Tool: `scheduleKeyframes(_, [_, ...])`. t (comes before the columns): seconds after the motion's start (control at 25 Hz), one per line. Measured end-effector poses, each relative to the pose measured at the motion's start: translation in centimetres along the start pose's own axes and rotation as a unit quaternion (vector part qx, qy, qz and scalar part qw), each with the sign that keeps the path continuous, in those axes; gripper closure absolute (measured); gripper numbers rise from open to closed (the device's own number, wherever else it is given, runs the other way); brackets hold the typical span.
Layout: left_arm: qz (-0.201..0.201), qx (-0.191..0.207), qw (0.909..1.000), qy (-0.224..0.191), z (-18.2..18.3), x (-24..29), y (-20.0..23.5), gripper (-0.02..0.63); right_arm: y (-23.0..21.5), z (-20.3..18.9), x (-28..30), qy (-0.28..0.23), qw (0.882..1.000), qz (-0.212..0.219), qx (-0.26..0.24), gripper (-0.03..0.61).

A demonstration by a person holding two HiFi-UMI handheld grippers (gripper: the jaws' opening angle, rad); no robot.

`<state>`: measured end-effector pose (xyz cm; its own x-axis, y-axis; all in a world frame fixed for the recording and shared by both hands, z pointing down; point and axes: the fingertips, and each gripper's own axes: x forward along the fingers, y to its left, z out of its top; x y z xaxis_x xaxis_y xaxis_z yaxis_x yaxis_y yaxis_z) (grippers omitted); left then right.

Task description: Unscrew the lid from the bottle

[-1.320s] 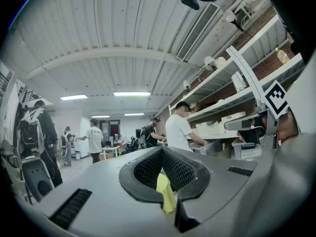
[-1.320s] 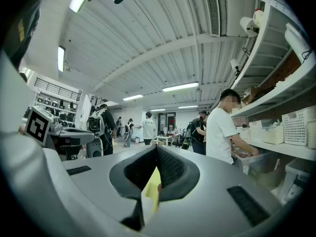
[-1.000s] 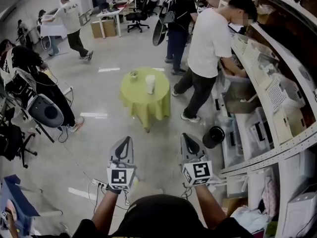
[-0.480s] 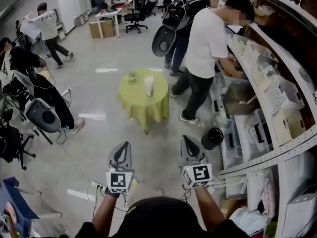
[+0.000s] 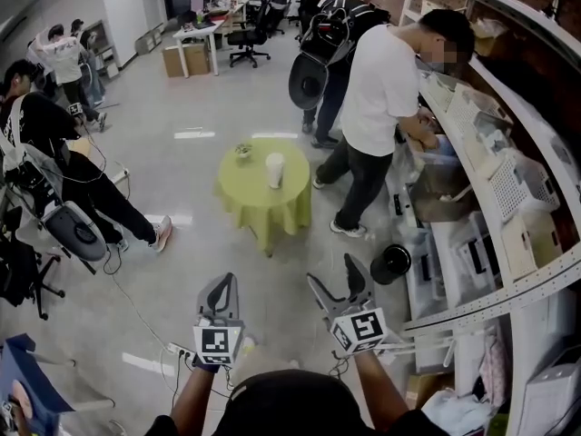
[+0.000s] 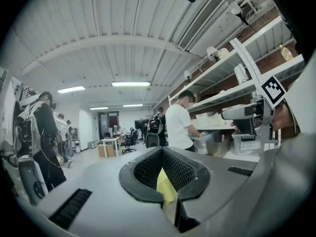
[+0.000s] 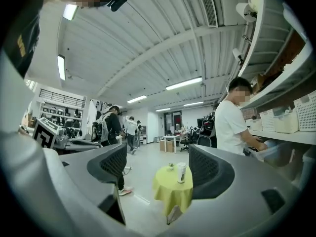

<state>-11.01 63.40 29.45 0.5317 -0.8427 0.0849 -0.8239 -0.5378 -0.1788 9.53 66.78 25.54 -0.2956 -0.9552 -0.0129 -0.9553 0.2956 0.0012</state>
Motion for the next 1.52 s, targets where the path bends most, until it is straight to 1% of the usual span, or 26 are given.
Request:
scheduleKeyframes(0.12, [0.002,-0.009,0.9999,0.011,-0.5,0.7,1.7,0.595,0.6,-0.3,1.5,0.009,1.000,0.001,0.002,0.186])
scheduleKeyframes(0.28, [0.004,-0.012,0.9999,0.010,0.2,3.0,4.8,0.595,0.4,0.1,4.9,0.010,1.000,-0.005,0.011,0.186])
scheduleKeyframes(0.48, [-0.011,-0.013,0.9998,0.008,-0.2,5.7,8.3,0.595,0.4,0.2,9.0,0.017,1.000,-0.023,0.012,0.187])
scheduleKeyframes(0.6, [-0.013,-0.034,0.9993,0.002,-0.8,7.1,10.6,0.595,0.8,0.3,11.6,0.024,0.999,-0.033,0.005,0.190])
scheduleKeyframes(0.72, [-0.016,-0.040,0.9990,-0.005,-1.4,8.0,13.1,0.595,1.7,0.3,14.0,0.031,0.999,-0.040,0.000,0.193])
scheduleKeyframes(0.88, [-0.018,-0.059,0.9981,-0.001,-1.8,9.8,16.6,0.595,3.5,0.3,17.2,0.047,0.998,-0.045,-0.022,0.218])
scheduleKeyframes(0.96, [-0.026,-0.055,0.9982,-0.003,-1.6,11.0,17.5,0.595,4.3,-0.2,18.7,0.057,0.997,-0.045,-0.028,0.218])
scheduleKeyframes(1.04, [-0.037,-0.050,0.9981,-0.001,-2.1,12.4,17.7,0.595,4.2,-1.4,20.1,0.067,0.997,-0.042,-0.024,0.218])
scheduleKeyframes(1.16, [-0.047,-0.050,0.9976,0.005,-3.8,15.7,17.8,0.595,2.2,-3.5,22.6,0.082,0.995,-0.047,-0.020,0.218])
scheduleKeyframes(1.28, [-0.053,-0.044,0.9973,0.024,-5.4,19.7,17.8,0.595,-1.0,-5.3,25.2,0.099,0.993,-0.051,-0.035,0.235])
scheduleKeyframes(1.36, [-0.055,-0.035,0.9975,0.029,-5.6,22.7,17.7,0.595,-3.6,-5.8,27.3,0.097,0.993,-0.054,-0.038,0.235])
scheduleKeyframes(1.44, [-0.054,-0.027,0.9977,0.032,-5.7,25.8,17.4,0.595,-6.5,-6.3,29.4,0.092,0.994,-0.053,-0.030,0.235])
scheduleKeyframes(1.52, [-0.049,-0.026,0.9980,0.031,-5.3,28.9,17.3,0.595,-9.1,-6.9,31.3,0.101,0.993,-0.051,-0.018,0.236])
